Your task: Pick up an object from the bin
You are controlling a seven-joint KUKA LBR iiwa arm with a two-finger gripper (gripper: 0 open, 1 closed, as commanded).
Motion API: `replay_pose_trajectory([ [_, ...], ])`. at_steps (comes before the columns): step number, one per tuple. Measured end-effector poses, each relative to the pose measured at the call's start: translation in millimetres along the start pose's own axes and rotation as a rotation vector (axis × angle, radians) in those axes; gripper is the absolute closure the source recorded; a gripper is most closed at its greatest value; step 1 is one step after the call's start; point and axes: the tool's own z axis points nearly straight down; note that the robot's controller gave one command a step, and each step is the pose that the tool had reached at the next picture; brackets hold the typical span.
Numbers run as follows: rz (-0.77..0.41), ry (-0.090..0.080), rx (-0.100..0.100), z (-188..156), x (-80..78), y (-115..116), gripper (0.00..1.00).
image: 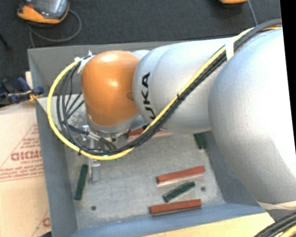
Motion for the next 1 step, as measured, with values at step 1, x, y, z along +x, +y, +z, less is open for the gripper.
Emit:
replay_pose_trajectory([
  [1,-0.437,-0.008,0.002,107.5,-5.6,-13.8,0.00],
])
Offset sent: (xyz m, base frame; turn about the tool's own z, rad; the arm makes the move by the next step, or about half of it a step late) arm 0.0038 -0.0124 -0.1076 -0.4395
